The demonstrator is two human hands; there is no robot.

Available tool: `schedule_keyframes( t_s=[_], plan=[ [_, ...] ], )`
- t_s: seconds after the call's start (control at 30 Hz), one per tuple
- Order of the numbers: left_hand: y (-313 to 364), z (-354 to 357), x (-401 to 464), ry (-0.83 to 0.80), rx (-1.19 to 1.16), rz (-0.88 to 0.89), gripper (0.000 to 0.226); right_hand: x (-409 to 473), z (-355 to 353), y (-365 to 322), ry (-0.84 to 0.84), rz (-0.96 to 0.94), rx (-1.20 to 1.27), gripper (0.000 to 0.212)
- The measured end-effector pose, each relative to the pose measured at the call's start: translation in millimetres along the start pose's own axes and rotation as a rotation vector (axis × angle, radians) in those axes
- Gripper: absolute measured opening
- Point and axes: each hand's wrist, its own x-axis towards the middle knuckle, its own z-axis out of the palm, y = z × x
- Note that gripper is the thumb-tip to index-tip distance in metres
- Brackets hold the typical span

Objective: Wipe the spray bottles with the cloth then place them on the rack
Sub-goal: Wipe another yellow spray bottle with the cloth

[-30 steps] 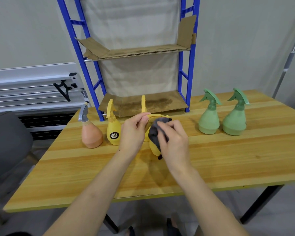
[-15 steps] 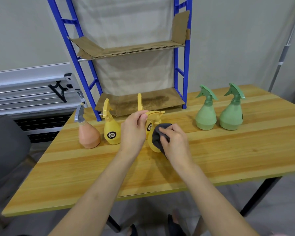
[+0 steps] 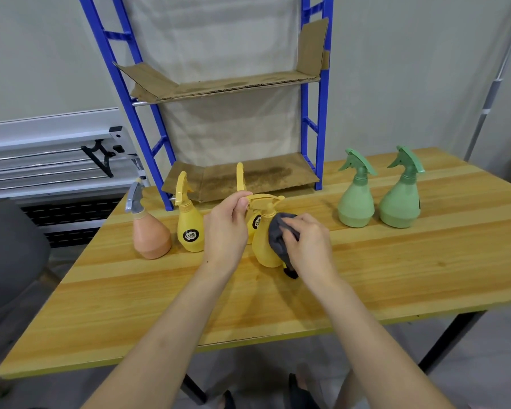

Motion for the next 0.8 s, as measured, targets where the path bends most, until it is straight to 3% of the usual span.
schedule_keyframes(
  t_s=[0.2, 0.43, 0.67, 0.8],
  plan=[
    [5.1, -3.7, -3.1, 0.003, 0.013, 0.009, 0.026, 3.4, -8.2, -25.1, 0.188, -0.174, 0.079, 0.019],
    [10.8, -2.0, -10.9, 0.005, 0.039, 0.017, 0.029, -18.9, 5.4, -18.3, 0.072, -0.138, 0.012, 0.025],
    [13.6, -3.3, -13.5, 0.035, 0.035, 0.024, 0.028, -8.3, -4.8, -31.1, 0.145, -0.168, 0.035, 0.021],
    [8.1, -5.8, -9.9, 0.04, 0.048, -0.004, 0.029, -13.3, 0.6, -11.3, 0.043, -0.052, 0.001, 0.021]
  ],
)
